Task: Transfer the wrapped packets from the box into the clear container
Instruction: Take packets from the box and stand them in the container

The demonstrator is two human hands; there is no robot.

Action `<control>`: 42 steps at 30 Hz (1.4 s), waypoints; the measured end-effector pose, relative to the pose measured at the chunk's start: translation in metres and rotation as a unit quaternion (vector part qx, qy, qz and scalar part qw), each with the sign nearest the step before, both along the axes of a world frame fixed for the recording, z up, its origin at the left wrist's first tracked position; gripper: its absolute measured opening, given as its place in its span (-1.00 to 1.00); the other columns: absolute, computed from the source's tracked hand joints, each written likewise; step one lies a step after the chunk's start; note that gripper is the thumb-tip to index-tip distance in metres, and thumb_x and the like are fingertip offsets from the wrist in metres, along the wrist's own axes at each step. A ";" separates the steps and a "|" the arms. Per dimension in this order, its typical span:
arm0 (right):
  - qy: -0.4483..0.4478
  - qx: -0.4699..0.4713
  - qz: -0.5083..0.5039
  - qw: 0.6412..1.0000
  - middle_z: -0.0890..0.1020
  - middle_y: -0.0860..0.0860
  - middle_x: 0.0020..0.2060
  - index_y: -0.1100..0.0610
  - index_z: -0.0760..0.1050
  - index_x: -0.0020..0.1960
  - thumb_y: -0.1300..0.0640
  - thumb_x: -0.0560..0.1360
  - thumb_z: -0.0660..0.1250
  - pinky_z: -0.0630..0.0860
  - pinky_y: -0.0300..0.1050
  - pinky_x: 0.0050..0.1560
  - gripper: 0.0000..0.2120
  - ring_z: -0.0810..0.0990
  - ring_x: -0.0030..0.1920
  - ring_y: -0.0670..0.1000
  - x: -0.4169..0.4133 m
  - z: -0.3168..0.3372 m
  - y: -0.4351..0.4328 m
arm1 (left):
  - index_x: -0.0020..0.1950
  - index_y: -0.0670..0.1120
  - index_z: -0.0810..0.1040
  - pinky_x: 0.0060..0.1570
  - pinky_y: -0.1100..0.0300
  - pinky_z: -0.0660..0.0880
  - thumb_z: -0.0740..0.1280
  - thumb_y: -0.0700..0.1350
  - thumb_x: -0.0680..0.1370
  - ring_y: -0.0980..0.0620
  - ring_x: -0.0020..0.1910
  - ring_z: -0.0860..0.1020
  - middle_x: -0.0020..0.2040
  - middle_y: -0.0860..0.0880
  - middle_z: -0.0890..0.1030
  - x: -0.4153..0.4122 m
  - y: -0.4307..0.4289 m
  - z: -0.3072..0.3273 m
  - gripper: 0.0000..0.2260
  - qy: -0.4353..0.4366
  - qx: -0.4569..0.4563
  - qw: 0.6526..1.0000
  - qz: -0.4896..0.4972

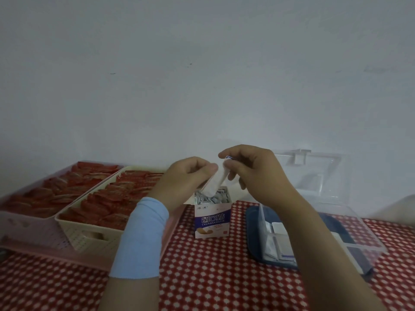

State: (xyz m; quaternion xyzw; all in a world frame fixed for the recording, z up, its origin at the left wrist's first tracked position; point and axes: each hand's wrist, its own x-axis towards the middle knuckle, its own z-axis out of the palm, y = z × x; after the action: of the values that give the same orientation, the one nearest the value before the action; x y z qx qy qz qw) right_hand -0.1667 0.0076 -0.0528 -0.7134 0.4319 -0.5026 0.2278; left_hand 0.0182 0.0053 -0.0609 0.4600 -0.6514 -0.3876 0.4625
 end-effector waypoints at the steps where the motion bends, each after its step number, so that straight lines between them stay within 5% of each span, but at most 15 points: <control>1: -0.007 0.001 0.018 1.000 0.65 -0.08 -0.37 0.07 0.67 0.07 0.29 0.58 0.34 0.48 -0.29 -0.36 -0.81 0.55 -0.41 -0.18 0.004 0.000 0.001 | -0.04 -0.13 0.63 0.05 -0.02 0.60 0.37 -0.02 0.57 -0.05 -0.10 0.67 -0.07 -0.11 0.71 -0.002 0.002 -0.001 -0.83 0.015 0.027 0.999 -0.031; 6: -0.040 0.023 0.083 0.996 0.62 -0.19 -0.33 0.07 0.65 0.13 0.33 0.59 0.31 0.47 -0.38 -0.30 -0.75 0.55 -0.36 -0.18 0.010 -0.001 0.003 | 0.08 -0.25 0.63 -0.01 -0.04 0.62 0.36 -0.06 0.50 -0.13 -0.10 0.66 0.02 -0.21 0.68 -0.002 0.003 -0.012 -0.71 0.204 0.149 0.954 -0.163; 11: -0.034 0.017 0.052 0.998 0.66 -0.10 -0.06 0.02 0.58 0.27 0.25 0.59 0.34 0.55 -0.31 -0.18 -0.71 0.59 -0.28 -0.18 0.015 -0.004 -0.001 | -0.12 -0.19 0.62 -0.01 0.01 0.62 0.41 -0.11 0.41 -0.07 -0.17 0.67 -0.03 -0.19 0.69 0.001 -0.001 -0.021 -0.85 0.194 0.136 0.958 -0.160; 15: 0.185 0.022 -0.140 0.972 0.65 -0.19 0.02 -0.08 0.62 0.17 0.03 0.60 0.34 0.50 -0.26 0.00 -0.83 0.56 -0.10 -0.19 0.011 -0.018 -0.014 | -0.16 -0.17 0.54 -0.18 0.06 0.66 0.49 -0.14 0.36 -0.08 -0.15 0.71 -0.03 -0.19 0.67 0.005 -0.006 -0.020 -0.81 0.223 0.121 0.966 -0.045; 18: 0.360 0.084 -0.176 0.912 0.67 -0.15 -0.12 -0.06 0.70 -0.03 -0.14 0.53 0.39 0.59 -0.11 -0.05 -0.81 0.60 -0.13 -0.12 0.014 -0.028 -0.018 | -0.13 -0.18 0.54 0.01 -0.06 0.65 0.48 -0.24 0.48 -0.13 -0.10 0.72 -0.09 -0.20 0.67 0.008 -0.011 -0.023 -0.88 0.216 0.101 0.971 0.031; 21: 0.405 0.099 -0.187 0.890 0.66 -0.10 -0.15 -0.03 0.73 -0.03 -0.18 0.51 0.40 0.59 -0.13 -0.14 -0.74 0.62 -0.16 -0.06 0.022 -0.032 -0.021 | -0.11 -0.19 0.55 0.11 -0.14 0.60 0.48 -0.23 0.50 -0.13 -0.09 0.72 -0.12 -0.17 0.70 0.006 -0.013 -0.027 -0.88 0.194 0.093 0.976 0.042; 27: 0.415 0.099 -0.187 0.885 0.65 -0.07 -0.11 -0.02 0.73 -0.03 -0.09 0.53 0.41 0.62 -0.10 -0.10 -0.81 0.63 -0.13 -0.03 0.031 -0.028 -0.026 | -0.12 -0.20 0.56 0.01 -0.08 0.64 0.48 -0.24 0.49 -0.11 -0.13 0.72 -0.19 -0.11 0.70 0.001 -0.015 -0.029 -0.88 0.181 0.072 0.979 0.059; 30: 0.373 0.067 -0.180 0.908 0.67 -0.12 -0.14 -0.04 0.71 -0.06 -0.03 0.55 0.37 0.55 -0.18 -0.23 -0.86 0.63 -0.18 -0.07 0.030 -0.026 -0.024 | -0.12 -0.20 0.56 -0.07 0.01 0.66 0.49 -0.24 0.48 -0.10 -0.15 0.72 -0.21 -0.11 0.70 0.003 -0.016 -0.029 -0.88 0.177 0.063 0.979 0.074; 34: 0.251 0.038 -0.151 0.955 0.66 -0.09 -0.13 0.02 0.63 0.02 0.08 0.62 0.29 0.62 -0.09 -0.07 -0.86 0.63 -0.17 -0.08 0.021 -0.023 -0.025 | -0.13 -0.20 0.57 -0.10 0.04 0.65 0.50 -0.23 0.48 -0.10 -0.14 0.72 -0.18 -0.16 0.71 0.007 -0.018 -0.030 -0.88 0.198 0.052 0.974 0.096; 38: 0.131 0.019 -0.117 0.984 0.62 -0.08 -0.33 0.06 0.62 -0.04 0.14 0.62 0.33 0.47 -0.40 -0.36 -0.89 0.58 -0.45 -0.20 0.010 -0.016 -0.018 | -0.05 -0.25 0.58 -0.06 0.02 0.65 0.48 -0.21 0.49 -0.07 -0.14 0.72 -0.08 -0.21 0.72 0.011 -0.019 -0.028 -0.85 0.225 0.041 0.967 0.110; 42: 0.036 0.013 -0.065 0.997 0.60 -0.02 -0.45 0.07 0.63 -0.09 0.17 0.60 0.34 0.35 -0.44 -0.44 -0.87 0.45 -0.53 -0.20 -0.004 0.001 -0.006 | 0.00 -0.27 0.58 -0.21 0.14 0.64 0.45 -0.20 0.49 -0.05 -0.13 0.72 -0.05 -0.24 0.68 0.011 -0.016 -0.024 -0.83 0.270 0.074 0.959 0.047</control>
State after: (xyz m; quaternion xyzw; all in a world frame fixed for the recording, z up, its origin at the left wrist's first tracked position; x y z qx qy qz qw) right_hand -0.1709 0.0014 -0.0519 -0.6986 0.4920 -0.4843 0.1881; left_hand 0.0295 -0.0104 -0.0850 0.4013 -0.4493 -0.5221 0.6037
